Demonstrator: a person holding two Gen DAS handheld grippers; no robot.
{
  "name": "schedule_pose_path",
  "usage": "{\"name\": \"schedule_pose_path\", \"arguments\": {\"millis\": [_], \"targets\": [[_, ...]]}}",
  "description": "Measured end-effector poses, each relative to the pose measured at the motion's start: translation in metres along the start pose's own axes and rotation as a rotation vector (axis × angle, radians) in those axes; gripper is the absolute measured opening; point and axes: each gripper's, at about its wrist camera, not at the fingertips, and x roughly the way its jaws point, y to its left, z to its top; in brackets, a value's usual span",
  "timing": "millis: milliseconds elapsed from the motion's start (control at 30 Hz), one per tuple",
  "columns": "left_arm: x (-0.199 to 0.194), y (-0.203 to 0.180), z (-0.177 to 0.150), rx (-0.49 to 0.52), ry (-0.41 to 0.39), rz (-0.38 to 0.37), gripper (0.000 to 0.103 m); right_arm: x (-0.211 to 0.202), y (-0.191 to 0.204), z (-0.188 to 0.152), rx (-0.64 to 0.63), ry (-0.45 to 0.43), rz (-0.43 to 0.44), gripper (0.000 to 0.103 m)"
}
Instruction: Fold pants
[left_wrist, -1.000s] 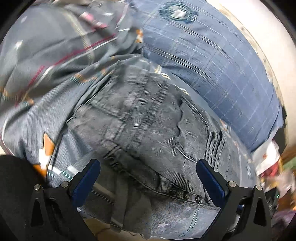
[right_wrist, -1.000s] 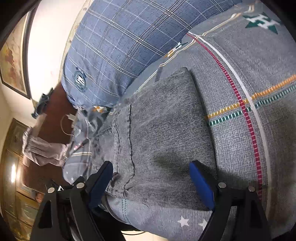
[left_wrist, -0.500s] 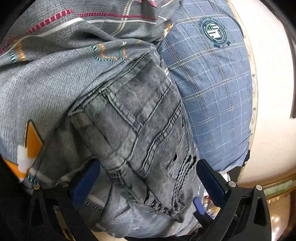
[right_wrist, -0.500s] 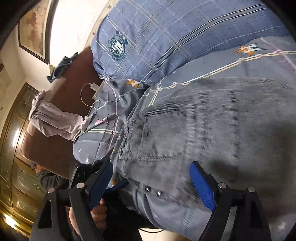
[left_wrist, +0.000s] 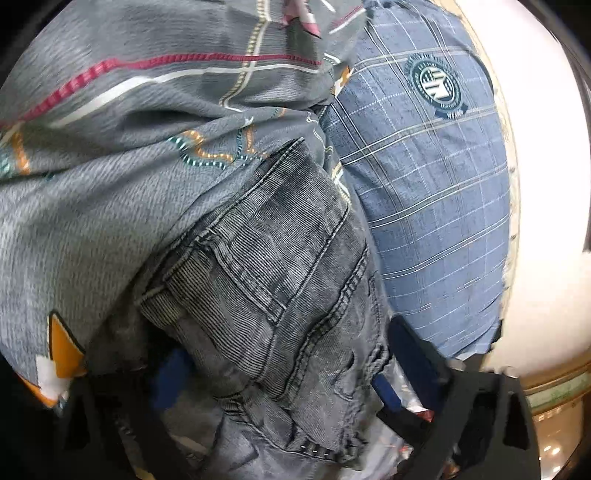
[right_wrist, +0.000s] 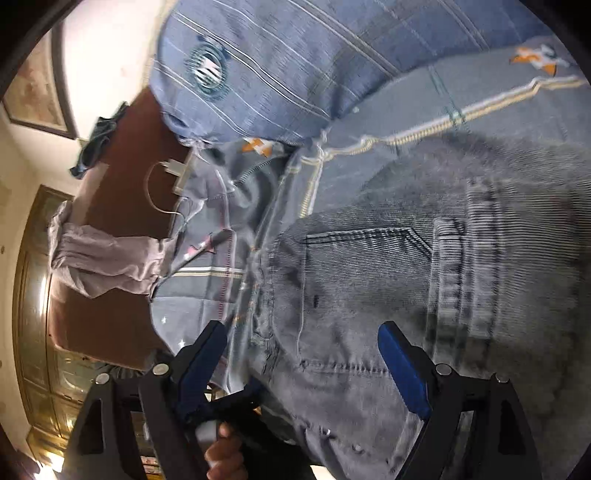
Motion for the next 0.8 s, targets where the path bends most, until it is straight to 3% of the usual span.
{"name": "schedule_pose_path", "arguments": {"millis": [67, 133, 200, 300, 367, 567, 733, 800], "targets": [[0.002, 0.0, 0.001, 0.027, 0.003, 0.055, 0.057, 0.025, -0.013, 0.001, 0.033, 0.08, -0.086, 0.087], [0.004, 0.0, 0.002, 0.07, -0.002, 0.135, 0.033, 0.022, -0.01, 0.002, 0.031, 0.08, -0.089, 0.086], [0.003, 0.003, 0.002, 0.082, -0.003, 0.151, 0.03, 0.014, -0.002, 0.003, 0.047, 0.076, -0.115, 0.086], [0.0, 0.001, -0.001, 0.12, -0.014, 0.176, 0.023, 0.001, 0.008, 0.005, 0.022, 0.013, -0.078, 0.086], [-0.001, -0.003, -0.002, 0.144, -0.02, 0.196, 0.017, 0.022, -0.007, 0.002, 0.034, 0.075, -0.145, 0.086], [-0.009, -0.034, -0.012, 0.27, -0.082, 0.284, 0.01, 0.025, -0.001, -0.005, -0.032, 0.076, -0.137, 0.086], [-0.026, -0.071, -0.029, 0.422, -0.163, 0.299, 0.009, 0.02, -0.013, -0.004, 0.012, 0.065, -0.072, 0.086], [-0.028, -0.083, -0.033, 0.464, -0.183, 0.303, 0.009, 0.012, -0.019, 0.0, 0.119, 0.08, -0.02, 0.086]]}}
